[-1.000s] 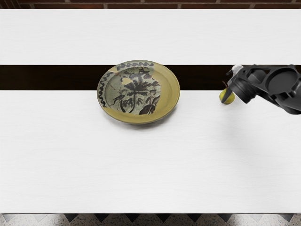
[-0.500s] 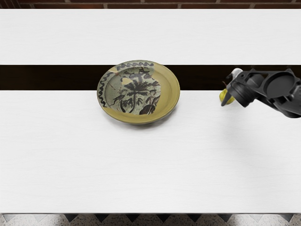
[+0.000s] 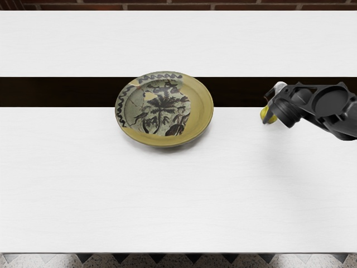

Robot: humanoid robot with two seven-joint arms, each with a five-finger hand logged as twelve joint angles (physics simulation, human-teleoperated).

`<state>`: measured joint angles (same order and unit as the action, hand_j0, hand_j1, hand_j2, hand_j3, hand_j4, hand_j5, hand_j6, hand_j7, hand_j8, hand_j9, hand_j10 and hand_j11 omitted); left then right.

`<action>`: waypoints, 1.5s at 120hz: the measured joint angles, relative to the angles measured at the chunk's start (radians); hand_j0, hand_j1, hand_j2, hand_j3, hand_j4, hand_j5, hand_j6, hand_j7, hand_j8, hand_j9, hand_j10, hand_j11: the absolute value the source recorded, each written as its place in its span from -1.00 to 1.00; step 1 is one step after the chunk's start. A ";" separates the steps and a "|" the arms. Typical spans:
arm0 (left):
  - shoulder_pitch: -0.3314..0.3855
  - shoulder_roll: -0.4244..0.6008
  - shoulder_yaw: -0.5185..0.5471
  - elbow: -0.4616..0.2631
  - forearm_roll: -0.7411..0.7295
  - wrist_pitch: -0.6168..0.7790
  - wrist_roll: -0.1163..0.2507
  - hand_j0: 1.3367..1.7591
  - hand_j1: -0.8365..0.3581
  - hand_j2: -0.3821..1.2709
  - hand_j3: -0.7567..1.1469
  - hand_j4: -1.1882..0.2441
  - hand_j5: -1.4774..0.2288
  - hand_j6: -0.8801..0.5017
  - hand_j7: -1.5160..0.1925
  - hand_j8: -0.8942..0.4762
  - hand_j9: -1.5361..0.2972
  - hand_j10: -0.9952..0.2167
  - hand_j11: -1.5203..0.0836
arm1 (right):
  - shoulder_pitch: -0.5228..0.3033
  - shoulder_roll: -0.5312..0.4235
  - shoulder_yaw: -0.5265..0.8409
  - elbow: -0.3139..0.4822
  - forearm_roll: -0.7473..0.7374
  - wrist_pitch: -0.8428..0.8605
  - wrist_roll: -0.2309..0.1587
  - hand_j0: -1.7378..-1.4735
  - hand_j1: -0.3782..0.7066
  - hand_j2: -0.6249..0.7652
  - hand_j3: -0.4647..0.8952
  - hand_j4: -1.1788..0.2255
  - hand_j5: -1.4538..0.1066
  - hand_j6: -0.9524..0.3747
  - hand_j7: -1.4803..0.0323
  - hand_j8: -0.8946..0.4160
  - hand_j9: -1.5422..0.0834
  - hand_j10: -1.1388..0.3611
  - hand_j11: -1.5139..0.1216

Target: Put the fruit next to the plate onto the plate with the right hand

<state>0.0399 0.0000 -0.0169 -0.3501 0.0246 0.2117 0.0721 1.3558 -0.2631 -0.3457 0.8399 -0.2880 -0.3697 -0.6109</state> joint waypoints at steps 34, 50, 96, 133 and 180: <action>0.000 0.000 0.000 0.000 0.000 0.000 0.000 0.52 0.95 -0.53 -0.20 0.63 0.70 0.25 0.75 0.28 0.65 0.61 0.87 | 0.003 -0.011 0.009 0.040 0.013 0.003 -0.001 -0.35 0.23 0.35 -0.32 -0.39 -0.35 -0.45 -0.31 -0.29 -0.29 -0.22 -0.35; 0.000 0.000 0.000 0.000 0.000 0.000 0.000 0.52 0.95 -0.53 -0.21 0.63 0.70 0.25 0.75 0.28 0.65 0.61 0.87 | 0.004 -0.022 0.011 0.044 0.024 0.005 0.000 -0.34 0.22 0.34 -0.31 -0.44 -0.51 -0.38 -0.42 -0.18 -0.43 -0.18 -0.49; 0.000 0.000 0.000 0.000 0.000 0.000 0.000 0.52 0.95 -0.53 -0.21 0.63 0.70 0.25 0.75 0.28 0.65 0.61 0.87 | -0.003 -0.133 0.261 0.040 0.027 0.180 0.001 -0.34 0.21 0.35 -0.32 -0.49 -0.68 -0.37 -0.52 -0.10 -0.56 -0.07 -0.62; 0.000 0.000 0.000 0.000 0.000 0.000 0.000 0.52 0.95 -0.53 -0.21 0.63 0.70 0.25 0.75 0.28 0.65 0.61 0.87 | -0.039 0.014 0.584 0.016 0.026 0.301 0.001 -0.35 0.28 0.47 -0.32 -0.50 -0.70 -0.39 -0.54 -0.09 -0.57 -0.04 -0.62; 0.000 0.000 0.000 0.000 0.000 0.000 0.000 0.52 0.95 -0.53 -0.21 0.63 0.70 0.25 0.75 0.28 0.65 0.61 0.87 | -0.061 0.200 0.614 -0.126 0.011 0.302 0.000 -0.38 -0.03 0.34 -0.32 -0.19 -0.25 -0.28 -0.12 -0.06 -0.15 0.05 -0.19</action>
<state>0.0399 0.0000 -0.0171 -0.3498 0.0246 0.2117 0.0721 1.2947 -0.0635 0.2685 0.7144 -0.2775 -0.0681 -0.6107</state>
